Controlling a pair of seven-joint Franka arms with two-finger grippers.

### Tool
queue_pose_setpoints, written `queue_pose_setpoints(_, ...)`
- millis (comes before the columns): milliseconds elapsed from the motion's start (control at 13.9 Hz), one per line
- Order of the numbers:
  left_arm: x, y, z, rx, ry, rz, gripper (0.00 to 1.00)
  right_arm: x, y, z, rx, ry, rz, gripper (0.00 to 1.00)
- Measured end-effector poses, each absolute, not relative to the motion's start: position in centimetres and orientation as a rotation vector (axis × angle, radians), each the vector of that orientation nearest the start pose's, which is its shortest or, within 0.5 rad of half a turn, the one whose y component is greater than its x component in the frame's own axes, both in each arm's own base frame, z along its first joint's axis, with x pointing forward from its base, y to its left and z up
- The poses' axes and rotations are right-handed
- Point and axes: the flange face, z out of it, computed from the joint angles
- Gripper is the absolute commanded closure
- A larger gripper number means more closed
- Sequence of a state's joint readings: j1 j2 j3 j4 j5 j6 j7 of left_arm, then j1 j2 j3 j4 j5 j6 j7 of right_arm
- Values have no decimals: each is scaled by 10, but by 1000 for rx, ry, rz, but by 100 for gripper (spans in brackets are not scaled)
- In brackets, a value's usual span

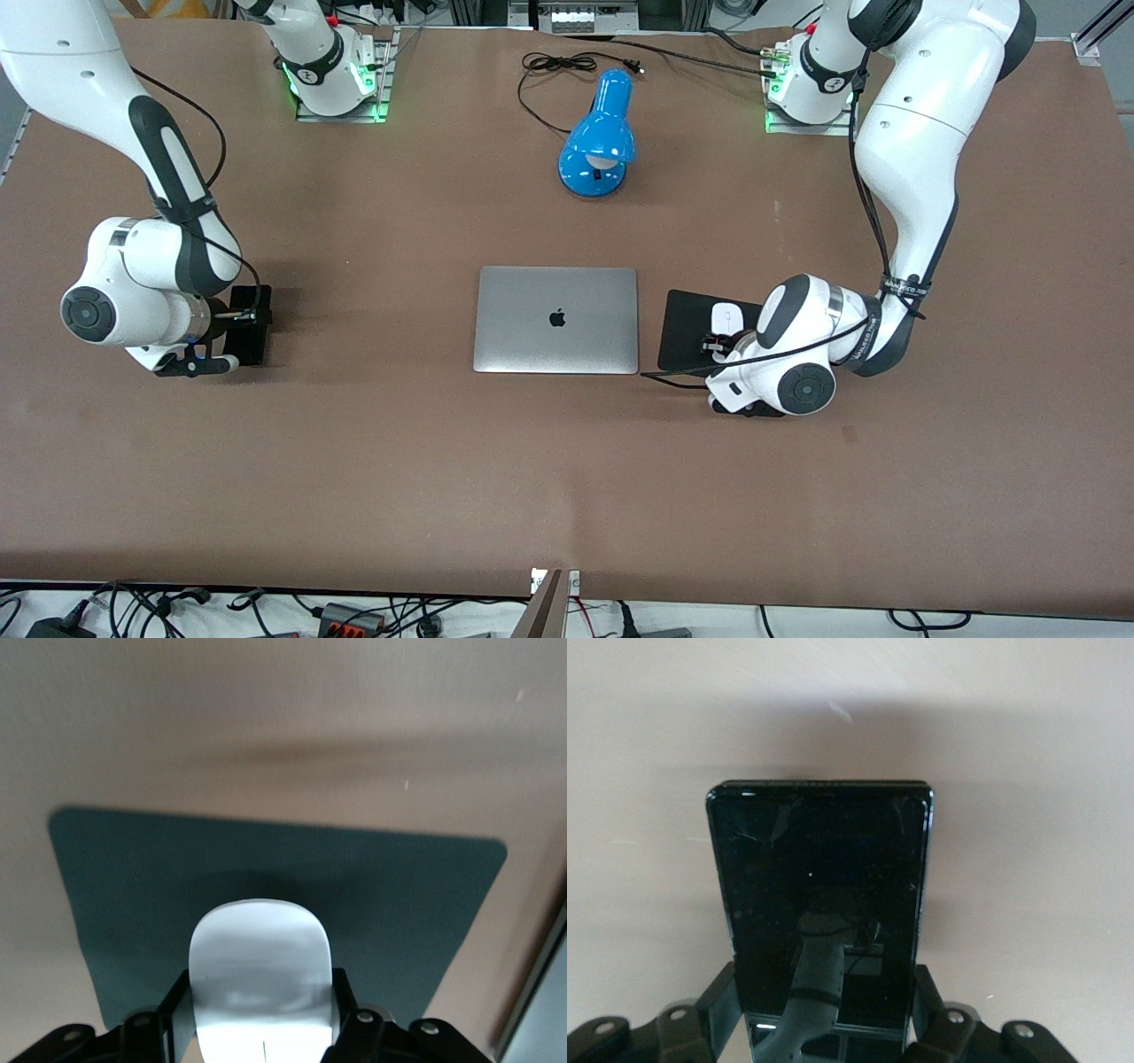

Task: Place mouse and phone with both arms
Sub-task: 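Carry the phone toward the laptop while the left gripper sets mouse on pad, then lower the phone beside the laptop while the left gripper lifts away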

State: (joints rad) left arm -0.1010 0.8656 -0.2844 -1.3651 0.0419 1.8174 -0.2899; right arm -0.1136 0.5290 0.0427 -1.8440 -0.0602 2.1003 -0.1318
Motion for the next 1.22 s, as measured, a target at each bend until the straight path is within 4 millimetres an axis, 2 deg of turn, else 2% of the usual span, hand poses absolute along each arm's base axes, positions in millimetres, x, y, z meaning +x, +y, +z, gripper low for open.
queue_pose_setpoints(144,654,-222,188,-3125,94,654,0,625,-3,246,-3056,-172,383,77)
queue_pose_setpoints(216,653,-222,188,-3120,95,663,0,627,23,251,-3027,-160,367,77)
queue_pose_setpoints(360,649,-218,191,-3089,97,727,0,625,77,249,-3012,-106,364,77)
queue_pose_setpoints(504,654,-199,212,-3062,70,761,0,619,135,240,-3029,-62,348,77)
queue_pose_setpoints(647,665,-158,251,-3068,-14,748,0,610,187,230,-3040,-81,353,77)
queue_pose_setpoints(719,673,-132,275,-3083,-69,711,0,608,206,227,-3042,-109,354,77)
queue_pose_setpoints(863,681,-88,328,-3102,-158,640,0,602,232,218,-3042,-161,367,77)
queue_pose_setpoints(935,680,-74,353,-3104,-184,615,0,599,240,213,-3045,-163,379,77)
queue_pose_setpoints(1079,668,-63,403,-3087,-198,609,0,594,247,201,-3057,-144,407,77)
queue_pose_setpoints(1223,646,-66,451,-3054,-183,647,0,588,254,189,-3069,-112,436,77)
